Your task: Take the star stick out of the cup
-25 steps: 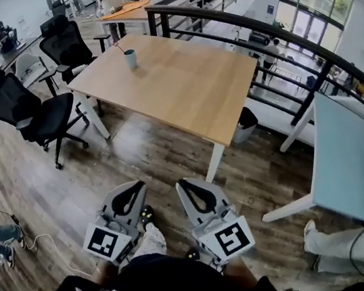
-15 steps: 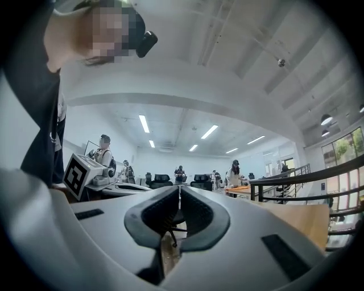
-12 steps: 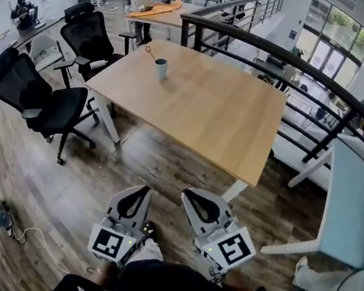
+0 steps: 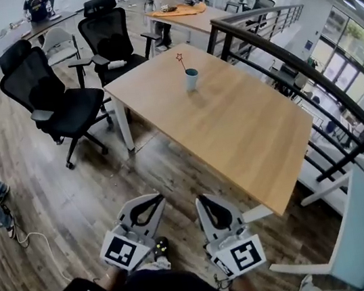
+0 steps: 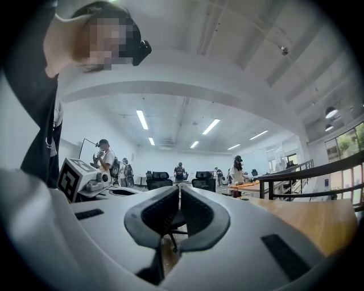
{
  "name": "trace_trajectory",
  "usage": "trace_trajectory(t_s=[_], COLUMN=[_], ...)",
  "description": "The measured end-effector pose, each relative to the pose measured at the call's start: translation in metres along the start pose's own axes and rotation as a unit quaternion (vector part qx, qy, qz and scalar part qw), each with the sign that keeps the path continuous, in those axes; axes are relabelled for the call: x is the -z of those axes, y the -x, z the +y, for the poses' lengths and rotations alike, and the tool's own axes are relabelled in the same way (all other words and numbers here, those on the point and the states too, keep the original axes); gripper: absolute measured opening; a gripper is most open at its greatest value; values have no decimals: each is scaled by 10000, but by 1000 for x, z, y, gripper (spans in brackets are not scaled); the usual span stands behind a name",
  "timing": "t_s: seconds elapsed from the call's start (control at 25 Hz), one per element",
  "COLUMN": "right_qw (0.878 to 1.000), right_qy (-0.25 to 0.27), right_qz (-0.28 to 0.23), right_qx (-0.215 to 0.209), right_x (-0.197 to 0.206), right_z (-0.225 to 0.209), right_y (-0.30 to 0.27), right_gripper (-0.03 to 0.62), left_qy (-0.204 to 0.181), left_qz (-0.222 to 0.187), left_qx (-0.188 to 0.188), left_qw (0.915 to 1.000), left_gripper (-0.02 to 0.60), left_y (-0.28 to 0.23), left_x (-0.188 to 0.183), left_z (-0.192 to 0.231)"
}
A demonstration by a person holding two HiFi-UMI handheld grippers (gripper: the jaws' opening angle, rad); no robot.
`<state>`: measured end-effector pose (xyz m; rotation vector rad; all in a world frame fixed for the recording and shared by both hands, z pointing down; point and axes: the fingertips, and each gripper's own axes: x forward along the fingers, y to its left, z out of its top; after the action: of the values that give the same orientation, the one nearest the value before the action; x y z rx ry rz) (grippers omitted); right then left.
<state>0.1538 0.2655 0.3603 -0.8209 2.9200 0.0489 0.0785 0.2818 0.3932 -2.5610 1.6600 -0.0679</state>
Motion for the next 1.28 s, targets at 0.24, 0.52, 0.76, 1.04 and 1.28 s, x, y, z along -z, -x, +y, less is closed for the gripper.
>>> trace_trajectory(t_s=[0.24, 0.52, 0.76, 1.04, 1.28], right_qw=[9998, 9991, 9988, 9977, 9971], right_qy=[38, -45, -1, 217, 344], right_qz=[83, 75, 90, 74, 112], right_qx=[171, 418, 488, 639, 671], right_x=[2, -7, -7, -16, -16], right_z=[-7, -11, -20, -42, -52], right_y=[-31, -11, -5, -32, -66], right_gripper=[21, 23, 22, 23, 22], left_qy=[210, 153, 190, 168, 83], left_qz=[61, -43, 166, -120, -92], left_qx=[43, 114, 331, 523, 377], left_qw=[9998, 9998, 9991, 9984, 9992], left_gripper=[21, 22, 23, 21, 22], left_y=[-8, -5, -11, -43, -49], left_x=[9, -7, 6, -11, -13], left_z=[36, 20, 7, 35, 76])
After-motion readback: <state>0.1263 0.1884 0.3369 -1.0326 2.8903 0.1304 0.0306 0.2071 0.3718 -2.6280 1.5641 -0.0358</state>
